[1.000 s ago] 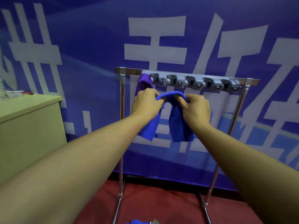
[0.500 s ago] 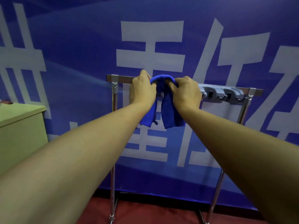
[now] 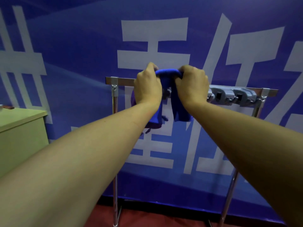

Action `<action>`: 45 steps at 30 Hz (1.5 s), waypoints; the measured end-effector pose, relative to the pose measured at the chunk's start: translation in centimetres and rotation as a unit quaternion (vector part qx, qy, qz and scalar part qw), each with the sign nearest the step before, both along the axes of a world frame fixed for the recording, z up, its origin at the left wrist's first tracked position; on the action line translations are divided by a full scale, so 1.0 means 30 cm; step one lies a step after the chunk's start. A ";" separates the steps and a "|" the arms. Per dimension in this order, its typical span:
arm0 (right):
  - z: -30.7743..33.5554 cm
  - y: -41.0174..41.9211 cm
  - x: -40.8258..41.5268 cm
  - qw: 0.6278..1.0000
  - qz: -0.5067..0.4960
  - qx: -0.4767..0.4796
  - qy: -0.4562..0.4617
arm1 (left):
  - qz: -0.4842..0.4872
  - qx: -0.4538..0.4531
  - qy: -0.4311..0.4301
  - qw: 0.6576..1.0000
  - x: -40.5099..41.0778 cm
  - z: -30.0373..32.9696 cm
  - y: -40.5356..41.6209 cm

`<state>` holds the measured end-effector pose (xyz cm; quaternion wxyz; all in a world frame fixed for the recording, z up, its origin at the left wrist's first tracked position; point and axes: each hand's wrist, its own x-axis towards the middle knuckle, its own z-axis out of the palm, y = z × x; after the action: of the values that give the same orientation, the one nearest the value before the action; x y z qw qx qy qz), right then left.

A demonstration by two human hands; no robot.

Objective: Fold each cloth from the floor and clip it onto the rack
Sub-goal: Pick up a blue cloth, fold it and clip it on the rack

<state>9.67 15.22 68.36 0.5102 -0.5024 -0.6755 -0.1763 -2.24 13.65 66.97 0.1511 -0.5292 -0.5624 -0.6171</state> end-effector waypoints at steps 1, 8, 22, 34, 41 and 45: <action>-0.017 0.004 -0.006 1.000 0.004 -0.006 0.002 | -0.001 -0.009 0.005 1.000 0.005 -0.007 0.003; -0.130 0.025 0.016 0.993 0.080 -0.080 0.041 | -0.022 -0.082 0.069 0.994 -0.014 -0.083 0.008; -0.162 0.018 -0.016 0.957 0.218 -0.158 0.108 | -0.105 -0.183 0.078 0.974 -0.063 -0.188 0.021; -0.206 0.009 -0.004 0.927 0.276 -0.197 0.163 | -0.264 -0.240 -0.034 0.934 -0.071 -0.296 0.018; -0.411 -0.096 0.069 0.918 0.245 -0.176 0.257 | -0.268 -0.183 -0.166 0.931 -0.071 -0.515 -0.109; -0.714 -0.140 0.120 0.911 0.199 -0.256 0.254 | -0.224 -0.205 -0.217 0.928 -0.085 -0.803 -0.178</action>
<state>13.28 11.02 46.93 0.5431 -0.4986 -0.6309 0.2417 -4.79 8.29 42.87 -0.2287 -0.5142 -0.5624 -0.6058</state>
